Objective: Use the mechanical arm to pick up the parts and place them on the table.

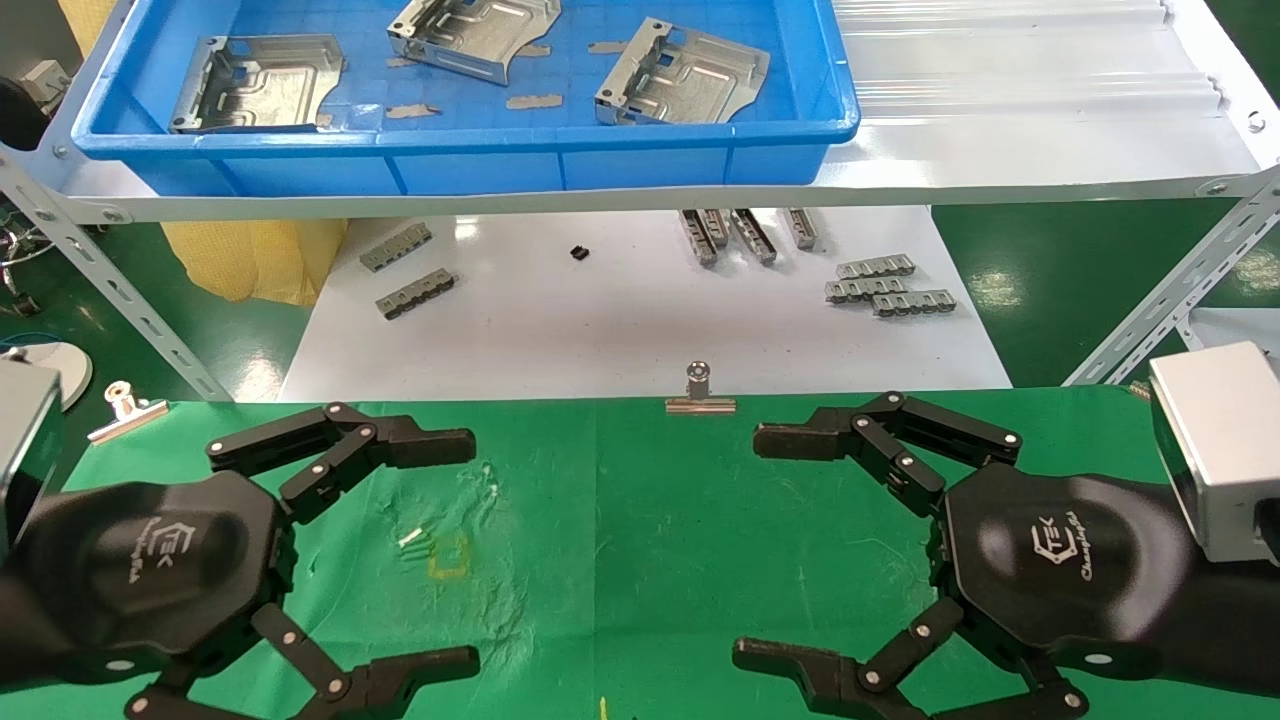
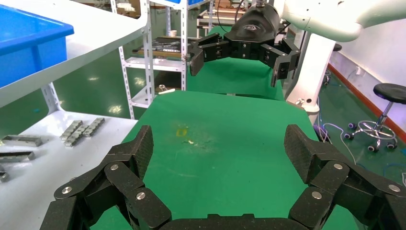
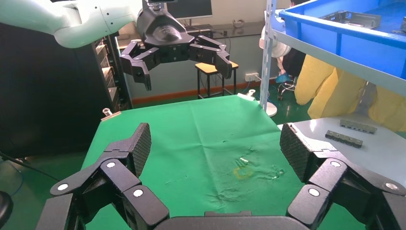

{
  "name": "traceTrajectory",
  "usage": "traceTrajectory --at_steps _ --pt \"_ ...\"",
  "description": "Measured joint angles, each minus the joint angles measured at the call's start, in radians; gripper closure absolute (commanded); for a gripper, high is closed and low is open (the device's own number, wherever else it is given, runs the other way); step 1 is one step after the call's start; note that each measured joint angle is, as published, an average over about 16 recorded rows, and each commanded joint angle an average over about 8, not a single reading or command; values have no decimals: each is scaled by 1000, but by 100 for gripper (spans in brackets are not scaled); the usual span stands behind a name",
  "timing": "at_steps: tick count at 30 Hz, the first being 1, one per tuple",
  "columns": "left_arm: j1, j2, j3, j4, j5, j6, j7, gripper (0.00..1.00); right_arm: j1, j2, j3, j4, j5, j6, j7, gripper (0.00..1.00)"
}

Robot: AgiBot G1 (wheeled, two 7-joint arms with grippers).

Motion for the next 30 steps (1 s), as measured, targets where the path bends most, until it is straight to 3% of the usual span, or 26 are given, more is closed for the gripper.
traceTrajectory --at_steps 1,2,4,8,30 --pt "0 0 0 0 0 0 0 0 0 0 0 0 0 0 0 23" --pt "0 0 0 0 0 0 0 0 0 0 0 0 0 0 0 36" --pt "0 0 0 0 0 0 0 0 0 0 0 0 0 0 0 52" --pt "0 0 0 0 0 0 0 0 0 0 0 0 0 0 0 100" --pt "0 0 0 0 0 0 0 0 0 0 0 0 0 0 0 100"
